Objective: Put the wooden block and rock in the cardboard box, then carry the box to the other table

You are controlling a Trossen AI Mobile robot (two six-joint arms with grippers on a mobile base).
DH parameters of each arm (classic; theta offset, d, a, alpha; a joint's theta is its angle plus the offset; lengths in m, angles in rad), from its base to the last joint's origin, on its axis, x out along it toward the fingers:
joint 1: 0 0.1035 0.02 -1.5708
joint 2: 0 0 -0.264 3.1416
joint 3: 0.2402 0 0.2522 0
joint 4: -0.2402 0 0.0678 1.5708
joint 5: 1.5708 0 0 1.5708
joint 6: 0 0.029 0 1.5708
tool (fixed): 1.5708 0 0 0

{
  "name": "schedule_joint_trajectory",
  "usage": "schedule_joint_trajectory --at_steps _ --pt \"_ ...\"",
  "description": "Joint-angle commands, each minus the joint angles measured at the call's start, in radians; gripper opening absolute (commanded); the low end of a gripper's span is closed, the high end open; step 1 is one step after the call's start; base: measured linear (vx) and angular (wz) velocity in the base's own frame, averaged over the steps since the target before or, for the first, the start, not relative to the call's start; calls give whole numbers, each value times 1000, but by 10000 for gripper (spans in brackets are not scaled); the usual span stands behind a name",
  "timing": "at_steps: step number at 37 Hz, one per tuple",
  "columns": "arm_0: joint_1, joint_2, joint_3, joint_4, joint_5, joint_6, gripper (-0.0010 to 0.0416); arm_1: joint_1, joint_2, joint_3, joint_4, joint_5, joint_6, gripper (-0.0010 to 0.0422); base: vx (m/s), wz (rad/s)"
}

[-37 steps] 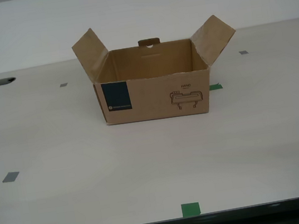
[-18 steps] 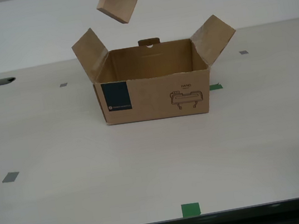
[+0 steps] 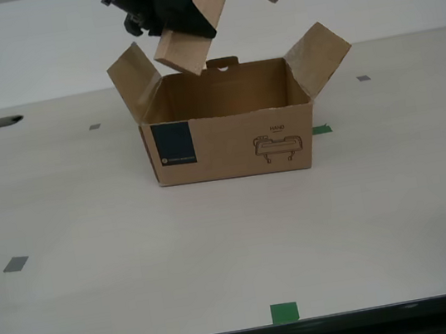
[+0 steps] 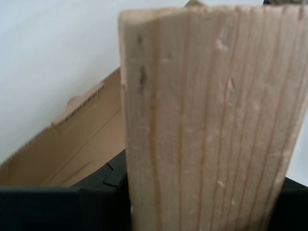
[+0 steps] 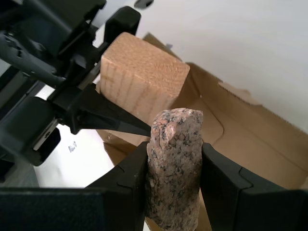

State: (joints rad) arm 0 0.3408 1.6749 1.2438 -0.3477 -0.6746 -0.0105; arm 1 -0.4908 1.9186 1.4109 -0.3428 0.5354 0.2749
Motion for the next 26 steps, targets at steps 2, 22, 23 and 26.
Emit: schedule_joint_trajectory --at_steps 2,22,23,26 --pt "15 39 -2 6 22 -11 -1 -1 -3 -28 10 -99 -6 -1 0 0" --pt "87 48 -121 167 164 -15 -1 -3 -21 -76 78 -105 -49 0 0 0" --pt "87 48 -128 167 164 -14 0 -3 -21 -76 78 -105 -50 0 0 0" --pt "89 48 -144 159 164 -8 0 -3 -21 -76 79 -105 -69 0 0 0"
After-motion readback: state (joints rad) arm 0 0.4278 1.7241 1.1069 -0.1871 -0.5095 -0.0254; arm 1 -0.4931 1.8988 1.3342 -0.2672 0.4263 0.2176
